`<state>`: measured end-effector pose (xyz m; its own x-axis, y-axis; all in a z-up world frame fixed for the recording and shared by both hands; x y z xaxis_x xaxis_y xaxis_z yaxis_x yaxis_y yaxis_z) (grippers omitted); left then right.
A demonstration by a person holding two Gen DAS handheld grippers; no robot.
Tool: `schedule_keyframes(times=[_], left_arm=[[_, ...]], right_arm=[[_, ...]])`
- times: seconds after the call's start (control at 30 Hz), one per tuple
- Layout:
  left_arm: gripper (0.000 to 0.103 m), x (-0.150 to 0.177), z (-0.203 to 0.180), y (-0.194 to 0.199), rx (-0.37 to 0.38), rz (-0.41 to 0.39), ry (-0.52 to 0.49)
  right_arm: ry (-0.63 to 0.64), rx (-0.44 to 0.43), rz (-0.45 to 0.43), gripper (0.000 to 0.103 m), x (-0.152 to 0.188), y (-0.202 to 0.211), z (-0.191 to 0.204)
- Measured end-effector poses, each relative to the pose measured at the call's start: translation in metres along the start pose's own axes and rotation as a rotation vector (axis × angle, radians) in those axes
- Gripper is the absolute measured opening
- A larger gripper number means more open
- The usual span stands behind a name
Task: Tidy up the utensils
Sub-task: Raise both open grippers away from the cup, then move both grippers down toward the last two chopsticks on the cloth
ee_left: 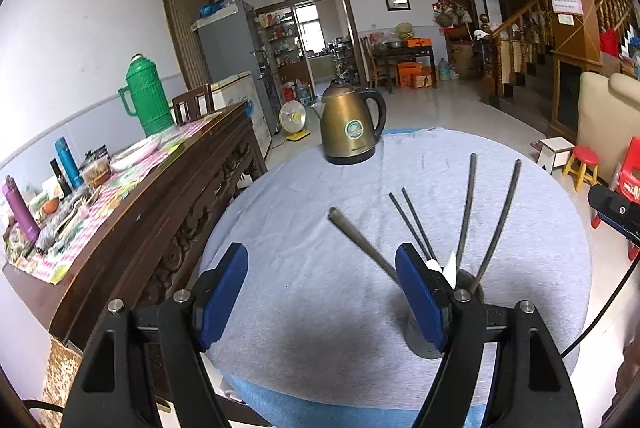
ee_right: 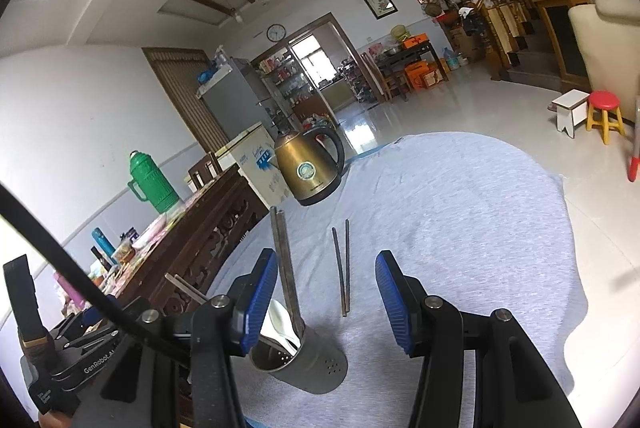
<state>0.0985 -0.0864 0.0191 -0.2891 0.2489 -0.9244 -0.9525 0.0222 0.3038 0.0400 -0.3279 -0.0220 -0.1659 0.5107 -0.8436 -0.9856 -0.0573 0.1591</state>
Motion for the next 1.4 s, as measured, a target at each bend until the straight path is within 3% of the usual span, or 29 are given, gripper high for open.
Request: schedule_keyframes(times=[0.43,0.7,0.9,1.0,1.2,1.4], left_arm=[[0.077,-0.005,-0.032,-0.008,0.019,0.016,-0.061],[0.078,0.023,-0.039,-0.034,0.063,0.113,-0.063],[0.078,0.065,-0.011,-0.051,0.079,0.212,-0.01],[0.078,0.084,0.012,-0.056,0.047,0.226,-0.009],[0.078,0.111,0.069,-0.081,-0.057,0.293,0.105],[0.078,0.131,0.092,-0.106,-0.077,0.33,0.181]], right_arm=[[-0.067,0.024,-0.003,0.055,-0.003,0.005,-0.037],[-0.022,0.053,0.072,0.062,0.017,-0.011,-0.046],[0.015,0.103,0.169,0.065,0.041,-0.032,-0.06],[-0.02,0.135,0.212,0.065,0.051,-0.044,-0.075],[-0.025,0.16,0.278,0.065,0.07,-0.071,-0.081],[0.046,0.156,0.331,0.065,0.078,-0.106,-0.071]])
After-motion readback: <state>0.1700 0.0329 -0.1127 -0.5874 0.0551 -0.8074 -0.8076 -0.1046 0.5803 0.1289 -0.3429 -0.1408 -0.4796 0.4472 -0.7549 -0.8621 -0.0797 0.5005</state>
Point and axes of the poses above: each gripper's, at about its wrist camera, not at the fingertips, and y roughly against the way its jaws point, z to its left, x to its underside, the point moved 6 cm from there along -y, roughly the way its jaws point, and after that the axes turned 13 degrees about -z, right-handed, at the moved point
